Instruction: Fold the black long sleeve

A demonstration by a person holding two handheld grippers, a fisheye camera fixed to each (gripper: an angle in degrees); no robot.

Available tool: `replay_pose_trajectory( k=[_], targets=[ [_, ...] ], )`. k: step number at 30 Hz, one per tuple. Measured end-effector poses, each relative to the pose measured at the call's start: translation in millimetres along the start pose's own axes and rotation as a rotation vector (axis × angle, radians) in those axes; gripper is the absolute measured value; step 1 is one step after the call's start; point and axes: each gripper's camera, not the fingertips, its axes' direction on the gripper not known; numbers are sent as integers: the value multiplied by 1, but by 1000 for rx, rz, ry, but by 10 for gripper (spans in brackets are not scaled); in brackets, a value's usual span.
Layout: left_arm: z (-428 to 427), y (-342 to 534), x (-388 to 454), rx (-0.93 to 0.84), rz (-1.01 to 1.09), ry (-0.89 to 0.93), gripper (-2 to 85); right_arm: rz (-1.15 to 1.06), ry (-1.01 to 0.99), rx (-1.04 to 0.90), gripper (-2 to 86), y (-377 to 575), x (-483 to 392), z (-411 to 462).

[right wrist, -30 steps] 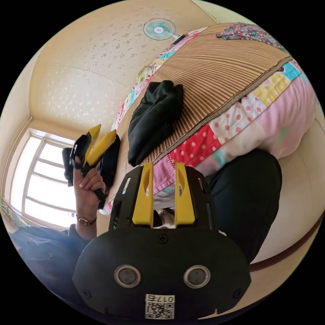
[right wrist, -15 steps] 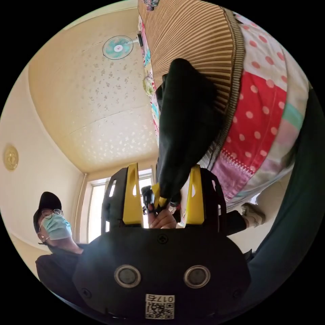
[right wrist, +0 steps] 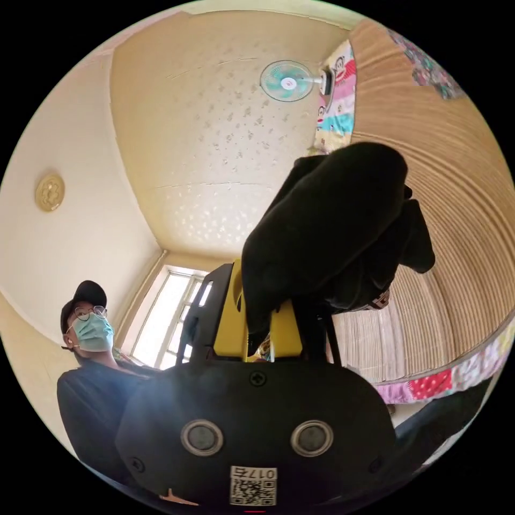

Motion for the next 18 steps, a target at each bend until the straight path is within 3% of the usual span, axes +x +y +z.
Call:
replay_pose_trajectory(
  k=[2,5,10,14,18],
  targets=[
    [-10,-4,12,4,-45,-44,113,-101,79,-9,57,-30,-4,-22],
    [-25,-5,26,22,-151,-138,113,-229,354,-12,59,-68,10,-73],
    [-54,4,39,57,-387,-200,107,222,964,166,78,-66,41,-158],
    [-101,18,56,153,-460,-309,91,181,1355,51,74,0,5,-82],
    [-174,62,63,323,-547,-371,91,-18,1355,-120,35,70,-25,105]
  ],
)
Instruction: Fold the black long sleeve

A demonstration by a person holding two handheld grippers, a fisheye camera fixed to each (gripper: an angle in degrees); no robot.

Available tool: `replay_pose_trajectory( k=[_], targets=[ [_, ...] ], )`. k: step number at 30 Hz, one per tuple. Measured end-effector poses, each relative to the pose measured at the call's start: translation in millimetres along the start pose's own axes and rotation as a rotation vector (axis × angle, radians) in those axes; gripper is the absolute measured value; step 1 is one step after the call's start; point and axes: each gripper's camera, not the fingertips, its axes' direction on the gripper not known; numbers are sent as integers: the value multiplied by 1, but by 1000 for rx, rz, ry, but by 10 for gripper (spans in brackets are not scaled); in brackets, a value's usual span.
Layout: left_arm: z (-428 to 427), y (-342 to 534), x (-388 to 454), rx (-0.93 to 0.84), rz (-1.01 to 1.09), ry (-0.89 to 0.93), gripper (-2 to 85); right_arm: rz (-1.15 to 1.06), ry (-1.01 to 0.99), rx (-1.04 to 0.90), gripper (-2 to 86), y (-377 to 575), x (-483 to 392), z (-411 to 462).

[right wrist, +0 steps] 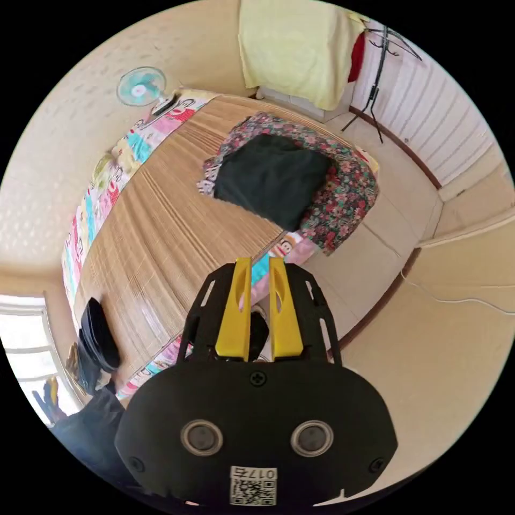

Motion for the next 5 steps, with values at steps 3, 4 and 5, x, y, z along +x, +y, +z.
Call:
replay_pose_trajectory(
  k=[3,4,5],
  targets=[
    [-61,10,-49,126,-63,-89,92,-373,-49,108,13,22,-187,-12],
    [-86,15,-75,177,-93,-96,92,-445,-76,145,11,26,-224,-21],
    [-98,17,-87,197,-108,-94,93,-570,-136,230,8,36,-293,-46]
  ],
)
